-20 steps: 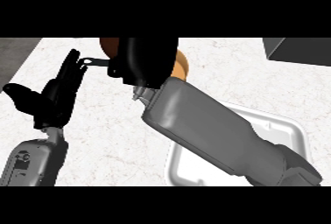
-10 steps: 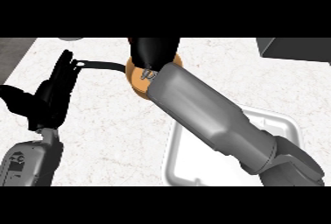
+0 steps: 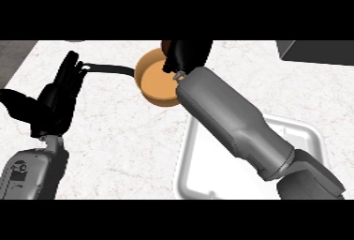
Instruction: Pick the cupcake from the tray and place it in the pot
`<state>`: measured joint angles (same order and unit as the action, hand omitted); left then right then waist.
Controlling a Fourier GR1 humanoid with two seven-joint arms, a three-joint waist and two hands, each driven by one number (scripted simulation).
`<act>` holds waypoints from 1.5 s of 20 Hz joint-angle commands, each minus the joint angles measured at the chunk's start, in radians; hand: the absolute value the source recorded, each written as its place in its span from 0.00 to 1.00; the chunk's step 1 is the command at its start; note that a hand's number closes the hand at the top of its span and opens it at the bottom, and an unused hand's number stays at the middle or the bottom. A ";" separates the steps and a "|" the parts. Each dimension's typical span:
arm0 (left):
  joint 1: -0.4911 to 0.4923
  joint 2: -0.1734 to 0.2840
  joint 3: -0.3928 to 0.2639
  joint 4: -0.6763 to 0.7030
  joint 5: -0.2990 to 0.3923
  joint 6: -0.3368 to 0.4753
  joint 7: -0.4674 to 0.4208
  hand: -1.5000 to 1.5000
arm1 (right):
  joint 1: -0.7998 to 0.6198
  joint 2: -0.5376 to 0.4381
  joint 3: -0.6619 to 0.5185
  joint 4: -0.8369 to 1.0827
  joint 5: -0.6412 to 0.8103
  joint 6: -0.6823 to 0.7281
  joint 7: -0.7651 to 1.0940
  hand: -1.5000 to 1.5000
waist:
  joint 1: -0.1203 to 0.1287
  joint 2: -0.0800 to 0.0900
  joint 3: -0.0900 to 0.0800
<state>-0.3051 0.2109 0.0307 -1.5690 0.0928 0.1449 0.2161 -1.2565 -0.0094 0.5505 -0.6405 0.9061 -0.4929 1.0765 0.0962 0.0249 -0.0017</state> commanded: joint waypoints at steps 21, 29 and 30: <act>0.073 0.032 0.061 -0.032 0.039 -0.033 0.002 0.50 | 0.212 0.009 -0.201 -0.176 -0.609 -0.581 -0.583 0.00 | -0.046 -0.013 0.003; 0.058 -0.005 0.045 -0.021 -0.040 0.039 0.016 0.50 | 0.444 -0.041 -0.198 -0.446 -0.633 -0.436 -0.671 0.00 | -0.100 -0.025 0.002; 0.061 0.027 0.094 -0.029 0.017 -0.007 0.021 0.50 | 0.405 -0.046 -0.186 -0.495 -0.571 -0.419 -0.541 0.00 | -0.102 -0.028 0.002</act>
<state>-0.2263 0.2207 0.0887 -1.6085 0.0889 0.1536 0.2250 -0.9067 -0.0325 0.3678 -1.0202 0.3119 -0.9692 0.4917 0.0075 0.0003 0.0003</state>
